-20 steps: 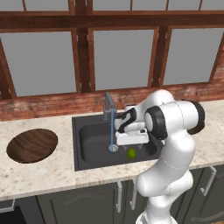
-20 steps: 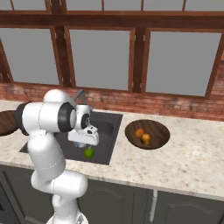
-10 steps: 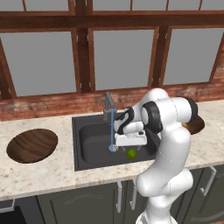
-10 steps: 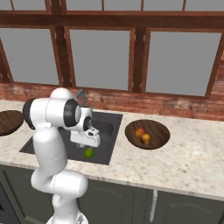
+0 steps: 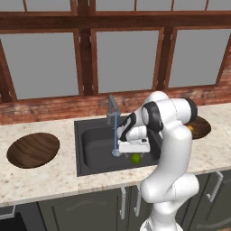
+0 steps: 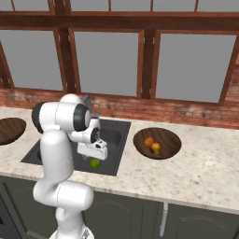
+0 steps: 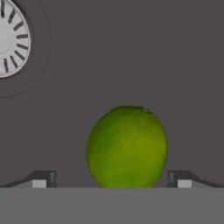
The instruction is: Pick the mangos from the sink and place them in one bowl. Place the lime in the other bowl. Then turn off the sink faucet.
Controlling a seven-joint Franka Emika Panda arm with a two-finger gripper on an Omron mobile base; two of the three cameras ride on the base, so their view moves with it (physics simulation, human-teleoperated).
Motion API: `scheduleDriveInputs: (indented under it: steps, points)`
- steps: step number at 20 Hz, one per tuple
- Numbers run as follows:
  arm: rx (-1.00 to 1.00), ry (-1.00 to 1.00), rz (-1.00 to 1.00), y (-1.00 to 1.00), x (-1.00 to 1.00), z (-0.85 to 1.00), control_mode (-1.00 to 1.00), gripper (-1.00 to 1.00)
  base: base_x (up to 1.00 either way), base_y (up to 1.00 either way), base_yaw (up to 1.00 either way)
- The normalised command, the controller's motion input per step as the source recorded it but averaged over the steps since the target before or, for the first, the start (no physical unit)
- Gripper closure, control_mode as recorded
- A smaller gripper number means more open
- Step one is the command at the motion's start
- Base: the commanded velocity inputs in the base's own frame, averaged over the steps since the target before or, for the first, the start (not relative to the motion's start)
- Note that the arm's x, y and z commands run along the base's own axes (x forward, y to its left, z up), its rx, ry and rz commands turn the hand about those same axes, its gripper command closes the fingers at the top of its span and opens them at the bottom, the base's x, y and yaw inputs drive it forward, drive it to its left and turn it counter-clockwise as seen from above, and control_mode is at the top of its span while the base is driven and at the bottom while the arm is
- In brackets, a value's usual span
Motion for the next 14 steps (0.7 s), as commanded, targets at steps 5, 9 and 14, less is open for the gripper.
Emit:
scheduleDriveInputs:
  steps: [5, 9, 14]
  points:
    - [0.00, 0.00, -0.04, -0.03, 0.11, -0.25, -1.00, -1.00, 0.00, 0.00, 0.00]
    - [-0.01, 0.01, -0.07, -0.15, 0.00, -0.32, -1.00, -1.00, 0.00, 0.00, 0.00]
    - [-0.02, 0.00, -0.09, -0.08, -0.05, -0.30, -1.00, -1.00, 0.00, 0.00, 0.00]
